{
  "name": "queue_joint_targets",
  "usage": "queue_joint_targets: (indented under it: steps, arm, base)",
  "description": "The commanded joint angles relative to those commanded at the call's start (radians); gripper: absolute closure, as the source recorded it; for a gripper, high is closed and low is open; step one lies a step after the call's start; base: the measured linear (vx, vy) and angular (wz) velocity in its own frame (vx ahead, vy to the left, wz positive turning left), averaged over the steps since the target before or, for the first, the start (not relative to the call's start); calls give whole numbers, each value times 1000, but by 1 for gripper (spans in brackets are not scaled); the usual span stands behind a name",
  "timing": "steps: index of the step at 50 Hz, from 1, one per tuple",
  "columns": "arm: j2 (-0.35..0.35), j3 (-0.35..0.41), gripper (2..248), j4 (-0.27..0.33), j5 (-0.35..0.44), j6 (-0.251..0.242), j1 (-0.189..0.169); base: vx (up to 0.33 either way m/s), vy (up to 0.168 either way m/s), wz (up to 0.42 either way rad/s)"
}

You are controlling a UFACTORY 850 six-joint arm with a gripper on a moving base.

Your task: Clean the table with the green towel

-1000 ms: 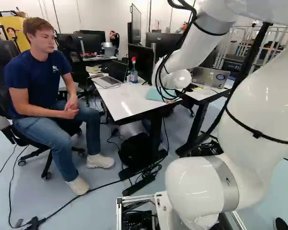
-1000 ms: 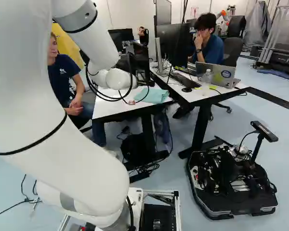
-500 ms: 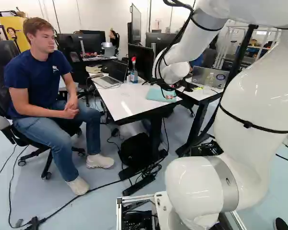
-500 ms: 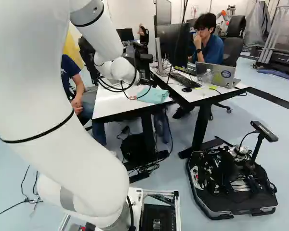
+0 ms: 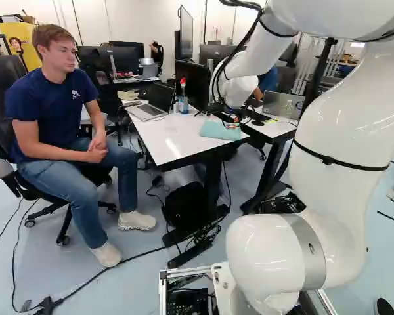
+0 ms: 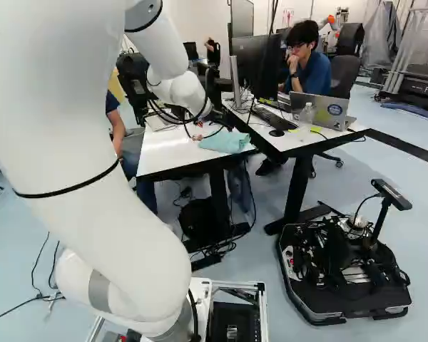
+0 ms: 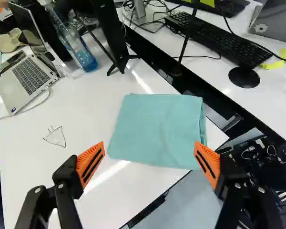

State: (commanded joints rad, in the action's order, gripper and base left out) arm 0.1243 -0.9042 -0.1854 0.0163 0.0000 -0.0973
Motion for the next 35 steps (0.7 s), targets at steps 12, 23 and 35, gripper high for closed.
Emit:
queue_joint_targets:
  steps: [12,23,35]
  arm:
    - [54,-66,3,-26,-103,0,-8]
    - [107,-126,3,-40,-155,0,-16]
    - [164,-193,3,-41,-160,0,-23]
  base:
    - [0,0,0]
    - [0,0,0]
    - [0,0,0]
